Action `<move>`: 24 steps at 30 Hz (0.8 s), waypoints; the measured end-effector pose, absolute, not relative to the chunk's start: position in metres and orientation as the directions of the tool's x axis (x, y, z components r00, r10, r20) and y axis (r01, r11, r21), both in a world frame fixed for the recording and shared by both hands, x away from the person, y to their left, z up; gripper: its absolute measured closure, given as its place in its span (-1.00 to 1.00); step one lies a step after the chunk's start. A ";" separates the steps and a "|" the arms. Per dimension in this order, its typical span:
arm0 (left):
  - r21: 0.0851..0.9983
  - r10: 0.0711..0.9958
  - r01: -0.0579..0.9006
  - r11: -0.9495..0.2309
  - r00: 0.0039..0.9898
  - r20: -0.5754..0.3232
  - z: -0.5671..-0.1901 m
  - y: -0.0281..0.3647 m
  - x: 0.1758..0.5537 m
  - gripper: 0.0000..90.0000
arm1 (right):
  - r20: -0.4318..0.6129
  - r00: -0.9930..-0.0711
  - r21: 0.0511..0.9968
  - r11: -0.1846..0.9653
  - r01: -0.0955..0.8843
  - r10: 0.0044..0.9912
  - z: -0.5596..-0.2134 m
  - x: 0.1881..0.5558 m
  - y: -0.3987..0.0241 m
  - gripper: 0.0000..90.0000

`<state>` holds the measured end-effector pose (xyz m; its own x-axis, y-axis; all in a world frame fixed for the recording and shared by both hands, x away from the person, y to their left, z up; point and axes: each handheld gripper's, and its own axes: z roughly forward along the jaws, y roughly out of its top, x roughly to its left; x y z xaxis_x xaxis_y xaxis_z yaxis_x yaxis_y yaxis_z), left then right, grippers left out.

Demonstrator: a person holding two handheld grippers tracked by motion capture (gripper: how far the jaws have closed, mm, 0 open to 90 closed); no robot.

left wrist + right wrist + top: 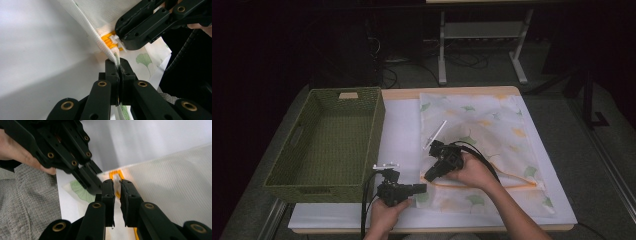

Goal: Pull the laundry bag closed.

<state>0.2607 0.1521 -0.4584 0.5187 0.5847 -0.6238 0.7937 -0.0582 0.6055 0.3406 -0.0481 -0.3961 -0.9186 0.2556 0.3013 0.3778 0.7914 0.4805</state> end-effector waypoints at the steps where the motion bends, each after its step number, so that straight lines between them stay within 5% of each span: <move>1: 0.607 0.585 0.793 -0.052 0.517 -0.625 -0.458 0.153 0.261 0.96 | 0.304 -0.917 0.481 0.790 0.381 0.257 -0.396 0.341 -0.050 0.78; 10: 0.619 0.581 0.785 -0.028 0.517 -0.629 -0.456 0.153 0.263 0.96 | 0.329 -0.907 0.472 0.786 0.400 0.264 -0.400 0.342 -0.052 0.67; 16: 0.621 0.575 0.784 -0.024 0.519 -0.632 -0.456 0.153 0.263 0.96 | 0.312 -0.908 0.470 0.786 0.402 0.279 -0.400 0.343 -0.054 0.85; 24: 0.626 0.580 0.778 -0.042 0.530 -0.619 -0.455 0.152 0.263 0.96 | 0.350 -0.900 0.474 0.780 0.408 0.259 -0.401 0.343 -0.054 0.63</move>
<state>0.2629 0.1521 -0.4553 0.5297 0.5797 -0.6192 0.7783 -0.0419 0.6265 0.3434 -0.0538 -0.4007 -0.9005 0.2586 0.3496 0.4082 0.7801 0.4742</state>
